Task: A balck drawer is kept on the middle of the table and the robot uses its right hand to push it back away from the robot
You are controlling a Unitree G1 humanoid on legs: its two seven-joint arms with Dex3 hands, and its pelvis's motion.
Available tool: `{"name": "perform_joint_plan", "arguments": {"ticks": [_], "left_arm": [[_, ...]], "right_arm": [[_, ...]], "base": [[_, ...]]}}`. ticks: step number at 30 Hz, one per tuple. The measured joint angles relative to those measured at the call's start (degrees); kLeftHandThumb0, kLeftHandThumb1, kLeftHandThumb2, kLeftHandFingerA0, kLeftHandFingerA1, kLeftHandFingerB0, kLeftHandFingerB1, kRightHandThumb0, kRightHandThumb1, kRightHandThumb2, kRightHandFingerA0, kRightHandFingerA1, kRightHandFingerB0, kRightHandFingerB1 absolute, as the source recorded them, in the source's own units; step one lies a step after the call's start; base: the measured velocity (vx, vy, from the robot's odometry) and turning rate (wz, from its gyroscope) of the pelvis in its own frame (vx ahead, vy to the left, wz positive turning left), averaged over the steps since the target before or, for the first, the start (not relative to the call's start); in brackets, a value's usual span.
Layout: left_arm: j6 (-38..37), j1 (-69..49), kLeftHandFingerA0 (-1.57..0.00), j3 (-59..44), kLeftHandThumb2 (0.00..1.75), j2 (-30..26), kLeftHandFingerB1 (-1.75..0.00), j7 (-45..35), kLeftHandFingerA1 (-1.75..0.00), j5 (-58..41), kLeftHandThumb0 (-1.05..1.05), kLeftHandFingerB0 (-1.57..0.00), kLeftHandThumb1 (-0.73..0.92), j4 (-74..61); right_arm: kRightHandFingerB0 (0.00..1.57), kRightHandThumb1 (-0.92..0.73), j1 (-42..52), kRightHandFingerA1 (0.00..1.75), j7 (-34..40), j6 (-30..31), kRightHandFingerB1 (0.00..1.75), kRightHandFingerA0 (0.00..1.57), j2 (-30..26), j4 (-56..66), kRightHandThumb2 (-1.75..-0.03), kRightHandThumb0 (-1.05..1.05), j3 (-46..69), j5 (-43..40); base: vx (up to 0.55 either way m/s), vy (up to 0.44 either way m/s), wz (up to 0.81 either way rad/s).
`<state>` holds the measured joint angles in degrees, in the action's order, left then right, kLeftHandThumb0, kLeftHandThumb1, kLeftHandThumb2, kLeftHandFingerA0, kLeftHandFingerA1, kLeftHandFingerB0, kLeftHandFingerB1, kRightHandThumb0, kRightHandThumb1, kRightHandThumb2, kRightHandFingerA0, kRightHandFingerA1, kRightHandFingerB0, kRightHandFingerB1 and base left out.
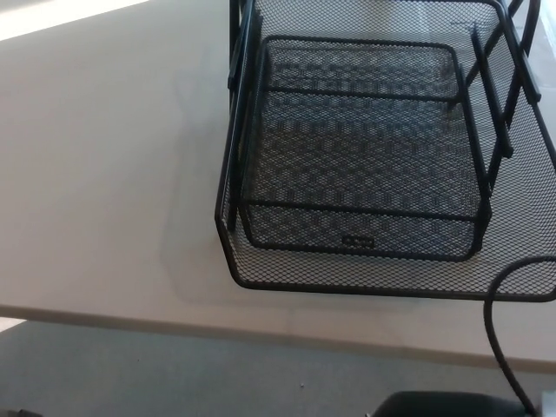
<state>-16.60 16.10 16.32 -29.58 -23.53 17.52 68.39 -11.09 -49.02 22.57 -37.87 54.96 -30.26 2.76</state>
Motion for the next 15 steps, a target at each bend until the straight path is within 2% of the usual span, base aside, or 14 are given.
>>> {"name": "perform_joint_plan", "arguments": {"ticks": [1,8,15], "left_arm": [[0.00,0.04,-0.49,0.00,0.62,0.00,-0.33,-0.03,-0.38,0.01,-0.55,-0.35,0.75,0.00],[-0.35,0.09,-0.46,-0.03,0.62,0.00,-0.33,-0.24,-0.38,0.16,-0.56,-0.33,0.74,-0.05],[-0.50,0.07,-0.45,-0.52,0.63,0.00,-0.33,-0.69,-0.38,0.13,-0.57,-0.32,0.71,-0.08]], "right_arm": [[0.33,-0.79,-1.47,0.41,-0.27,0.78,0.34,0.41,0.60,-1.08,-0.64,-0.52,-0.49,-0.24],[0.34,-0.77,-9.88,0.42,-1.73,5.22,0.34,0.46,4.84,-10.85,-0.63,-0.50,-3.65,-0.98],[0.34,-0.78,-15.68,0.41,-2.41,6.46,0.34,0.46,7.29,-19.88,-0.63,-0.50,-5.58,-0.54]], "base": [[0.00,0.000,0.00],[0.00,0.000,0.00],[0.00,0.000,0.00]]}}
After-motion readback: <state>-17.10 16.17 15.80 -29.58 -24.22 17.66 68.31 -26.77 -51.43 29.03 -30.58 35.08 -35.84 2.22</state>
